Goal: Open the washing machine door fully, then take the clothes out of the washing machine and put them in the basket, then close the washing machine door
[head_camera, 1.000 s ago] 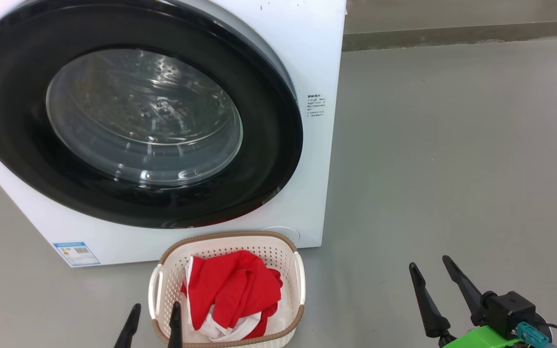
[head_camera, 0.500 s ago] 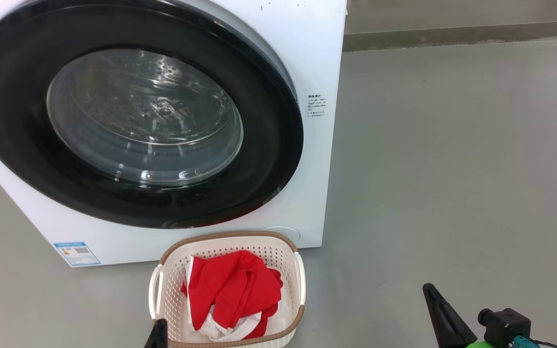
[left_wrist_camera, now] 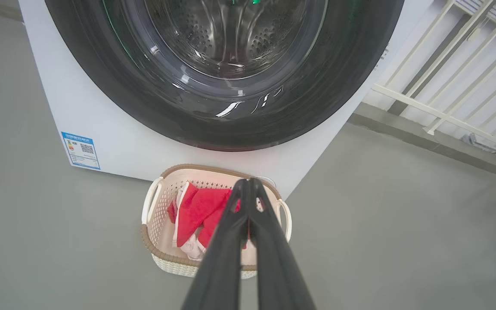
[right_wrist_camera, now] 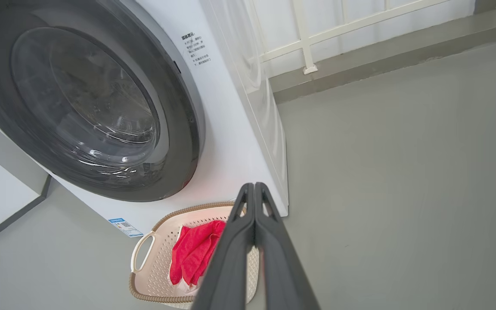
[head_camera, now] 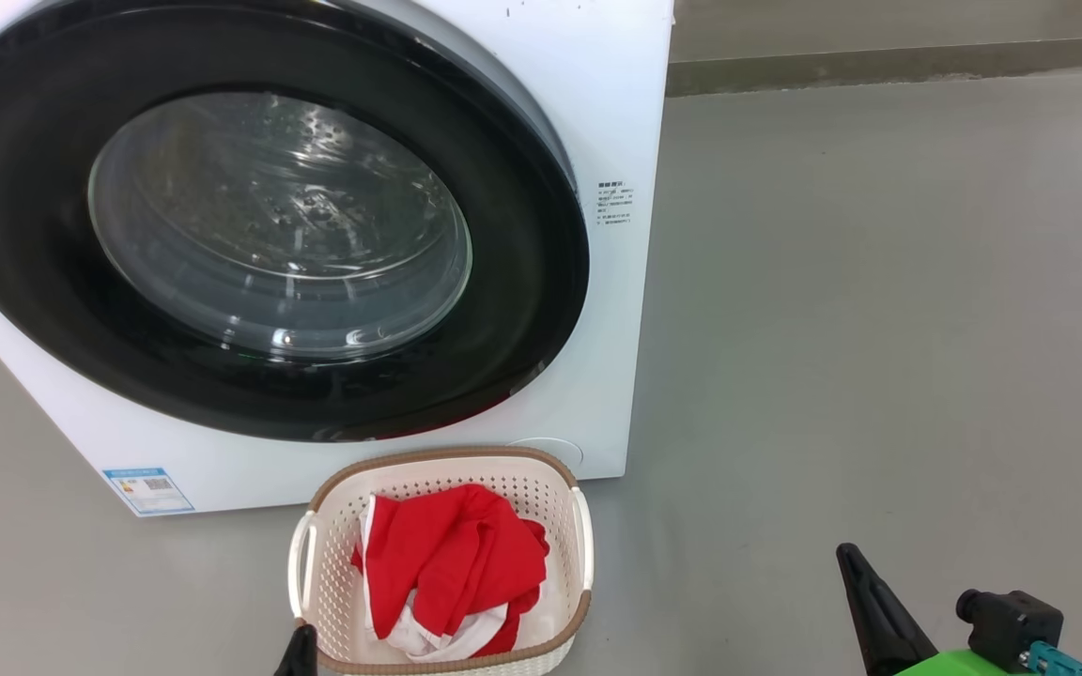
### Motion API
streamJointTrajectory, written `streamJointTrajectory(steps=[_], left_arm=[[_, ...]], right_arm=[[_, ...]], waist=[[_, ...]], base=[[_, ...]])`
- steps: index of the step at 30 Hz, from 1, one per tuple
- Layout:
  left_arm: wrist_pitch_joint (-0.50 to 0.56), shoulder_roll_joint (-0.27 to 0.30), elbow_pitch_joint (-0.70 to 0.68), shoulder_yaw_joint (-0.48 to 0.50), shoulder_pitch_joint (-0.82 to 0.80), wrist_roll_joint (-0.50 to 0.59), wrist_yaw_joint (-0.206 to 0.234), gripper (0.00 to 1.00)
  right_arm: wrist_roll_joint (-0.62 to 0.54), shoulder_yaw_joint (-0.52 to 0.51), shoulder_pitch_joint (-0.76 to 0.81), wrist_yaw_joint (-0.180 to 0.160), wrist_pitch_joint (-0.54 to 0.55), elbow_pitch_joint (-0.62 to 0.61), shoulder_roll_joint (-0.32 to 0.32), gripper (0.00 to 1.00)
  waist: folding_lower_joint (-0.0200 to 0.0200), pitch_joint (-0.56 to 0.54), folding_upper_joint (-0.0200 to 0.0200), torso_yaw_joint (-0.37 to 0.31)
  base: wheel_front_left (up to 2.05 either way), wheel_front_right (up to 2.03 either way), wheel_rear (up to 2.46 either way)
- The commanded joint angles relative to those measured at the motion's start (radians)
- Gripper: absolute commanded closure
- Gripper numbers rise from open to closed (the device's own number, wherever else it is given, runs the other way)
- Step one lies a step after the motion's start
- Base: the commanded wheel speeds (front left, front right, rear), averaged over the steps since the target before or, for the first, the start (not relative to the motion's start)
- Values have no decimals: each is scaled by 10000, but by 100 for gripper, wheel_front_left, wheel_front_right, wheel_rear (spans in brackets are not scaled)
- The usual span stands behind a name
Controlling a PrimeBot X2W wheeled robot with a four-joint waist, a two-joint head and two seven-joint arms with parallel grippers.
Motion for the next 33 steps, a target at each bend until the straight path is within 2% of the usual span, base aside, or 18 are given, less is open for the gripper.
streamJointTrajectory(steps=[1,33], left_arm=[[54,47,-167,204,-381,-354,-126,100],[829,-28,116,910,-981,-3788,-756,100]], right_arm=[[350,-74,-410,-2,75,-287,-137,100],[3835,-461,-811,-5,935,-477,-243,100]], waist=[[-2,4,0,0],[-2,76,0,-10]], base=[[0,0,0],[0,0,0]])
